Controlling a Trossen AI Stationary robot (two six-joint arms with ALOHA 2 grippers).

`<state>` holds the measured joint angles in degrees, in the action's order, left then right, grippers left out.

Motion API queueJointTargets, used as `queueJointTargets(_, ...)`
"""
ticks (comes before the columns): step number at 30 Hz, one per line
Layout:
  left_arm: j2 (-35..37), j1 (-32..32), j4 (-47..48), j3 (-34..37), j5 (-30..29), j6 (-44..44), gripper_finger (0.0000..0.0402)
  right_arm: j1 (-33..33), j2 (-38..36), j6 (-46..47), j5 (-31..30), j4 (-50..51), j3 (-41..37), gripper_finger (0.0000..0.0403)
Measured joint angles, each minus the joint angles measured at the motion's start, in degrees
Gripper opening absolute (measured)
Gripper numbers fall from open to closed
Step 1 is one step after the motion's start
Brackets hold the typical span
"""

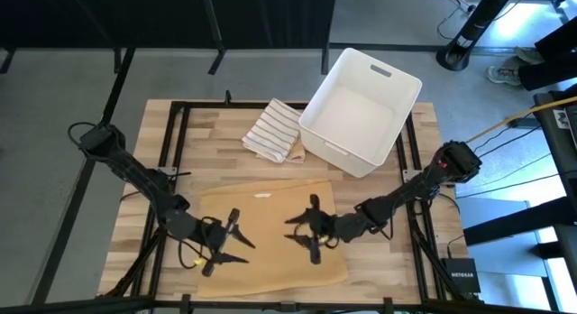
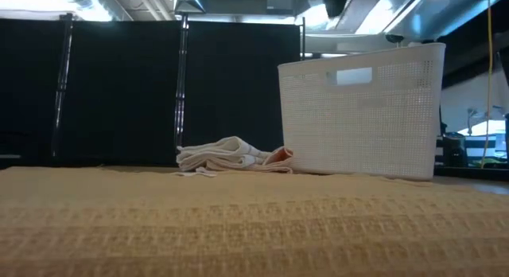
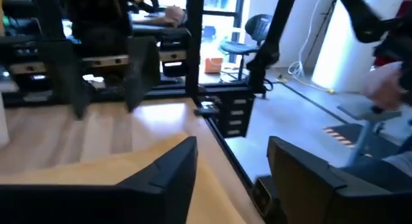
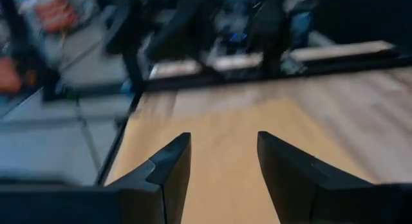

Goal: Fold towel
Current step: Fold the yellow towel

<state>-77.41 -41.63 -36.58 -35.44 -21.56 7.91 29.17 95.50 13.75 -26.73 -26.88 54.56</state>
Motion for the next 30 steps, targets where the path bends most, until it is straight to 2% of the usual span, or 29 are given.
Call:
queueJointTargets(3,0.04,-0.48,6.42,-4.09,-0.20,-2.78,0.0201,-0.51,-0.07,0.16,1.69,1.43,4.12,0.0182)
queueJointTargets(6,-0.42,-3.46,19.35,-10.33,-2.79,-4.33,0.0199,1.60,-0.07,-4.74,8.54,7.45,8.55,0.0182)
queueJointTargets(8,-1.53,-6.05,29.40,-15.14,-6.46,-2.87,0.0189,4.41,0.08,-6.54,9.61,11.61,10.95,0.0182)
queueJointTargets(11,-4.97,-9.37,43.54,-21.19,-9.03,4.63,0.0176,8.86,1.00,-6.82,8.57,16.36,13.18,0.0191)
queueJointTargets(14,-9.69,-12.40,54.78,-26.31,-9.29,14.46,0.0174,13.34,2.83,-5.34,4.12,19.74,14.29,0.0212)
queueJointTargets(19,-18.28,-16.62,71.57,-33.79,-3.99,31.91,0.0177,19.68,4.11,2.77,1.68,30.03,15.59,0.0235)
queueJointTargets(24,-24.08,-19.06,74.73,-35.65,2.20,44.26,0.0173,23.30,4.15,12.23,-3.89,40.52,15.53,0.0232)
queueJointTargets(30,-27.92,-20.33,74.89,-35.58,4.88,50.70,0.0173,24.18,5.45,13.21,-5.48,44.01,14.67,0.0220)
